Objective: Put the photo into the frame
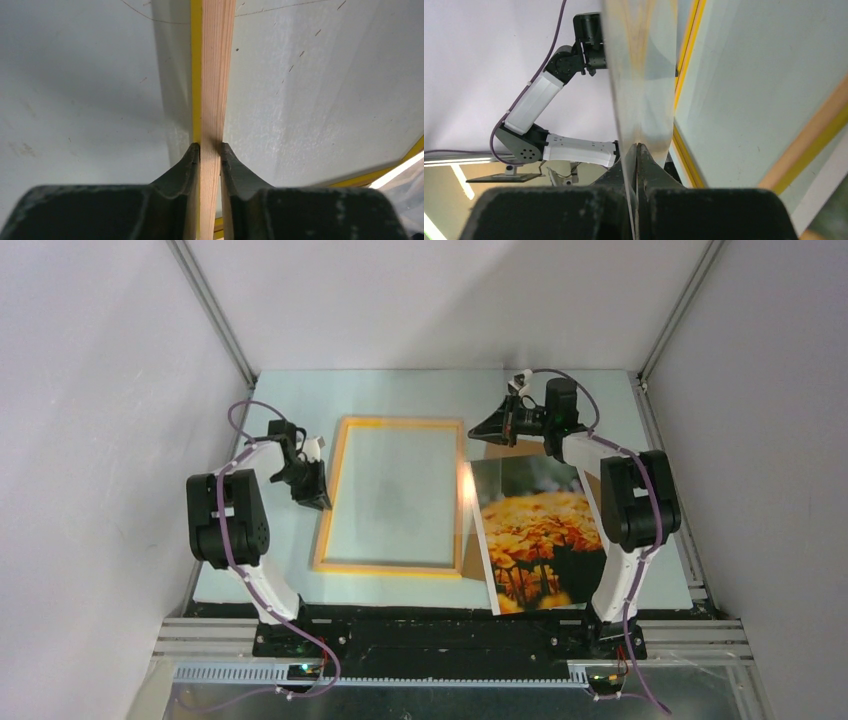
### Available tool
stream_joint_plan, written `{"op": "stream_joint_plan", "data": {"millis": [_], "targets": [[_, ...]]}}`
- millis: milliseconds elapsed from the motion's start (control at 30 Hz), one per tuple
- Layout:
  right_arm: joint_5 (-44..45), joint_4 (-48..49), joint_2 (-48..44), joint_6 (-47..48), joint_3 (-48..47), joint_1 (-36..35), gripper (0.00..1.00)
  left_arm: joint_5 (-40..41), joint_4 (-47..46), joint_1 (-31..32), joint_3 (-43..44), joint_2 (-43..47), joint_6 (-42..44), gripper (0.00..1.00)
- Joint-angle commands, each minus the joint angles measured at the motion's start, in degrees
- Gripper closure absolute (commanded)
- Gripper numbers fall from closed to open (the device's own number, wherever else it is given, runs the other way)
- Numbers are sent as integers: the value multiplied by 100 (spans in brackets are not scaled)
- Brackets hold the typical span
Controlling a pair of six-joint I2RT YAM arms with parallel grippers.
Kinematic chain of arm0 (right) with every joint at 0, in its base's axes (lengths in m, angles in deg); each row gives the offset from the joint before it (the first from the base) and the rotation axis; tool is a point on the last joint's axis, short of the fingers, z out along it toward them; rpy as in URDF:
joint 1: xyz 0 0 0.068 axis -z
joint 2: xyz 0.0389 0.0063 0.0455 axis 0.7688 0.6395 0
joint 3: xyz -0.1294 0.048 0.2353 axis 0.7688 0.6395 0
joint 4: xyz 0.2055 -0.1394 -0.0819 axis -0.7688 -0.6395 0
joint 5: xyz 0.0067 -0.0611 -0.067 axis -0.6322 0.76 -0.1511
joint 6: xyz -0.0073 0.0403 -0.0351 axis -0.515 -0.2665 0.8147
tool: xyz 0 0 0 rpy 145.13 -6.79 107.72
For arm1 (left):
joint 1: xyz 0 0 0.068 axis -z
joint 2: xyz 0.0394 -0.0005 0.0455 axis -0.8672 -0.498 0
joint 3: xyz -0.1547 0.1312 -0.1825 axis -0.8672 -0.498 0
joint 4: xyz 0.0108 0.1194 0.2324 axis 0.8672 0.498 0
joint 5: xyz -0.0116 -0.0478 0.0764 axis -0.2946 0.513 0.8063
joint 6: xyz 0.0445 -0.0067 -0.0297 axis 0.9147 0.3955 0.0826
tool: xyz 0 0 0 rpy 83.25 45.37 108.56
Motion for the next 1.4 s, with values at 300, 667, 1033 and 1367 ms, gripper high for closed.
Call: {"op": "stream_joint_plan", "data": {"millis": [300,667,1033,1367], "targets": [[175,2081,716,-1639,-248,-506,100,-328,111,-280,159,791,229,34],[465,2896,1363,-2157,-338,-902,100,-192,109,-559,478,1054,376,25],[656,3328,1797,-2193,-355,-1160,100,-263,88,-567,547,880,243,25],[792,3476,2057,-2122,-390,-1300,100,-335,-65,-565,462,785,232,25]]}}
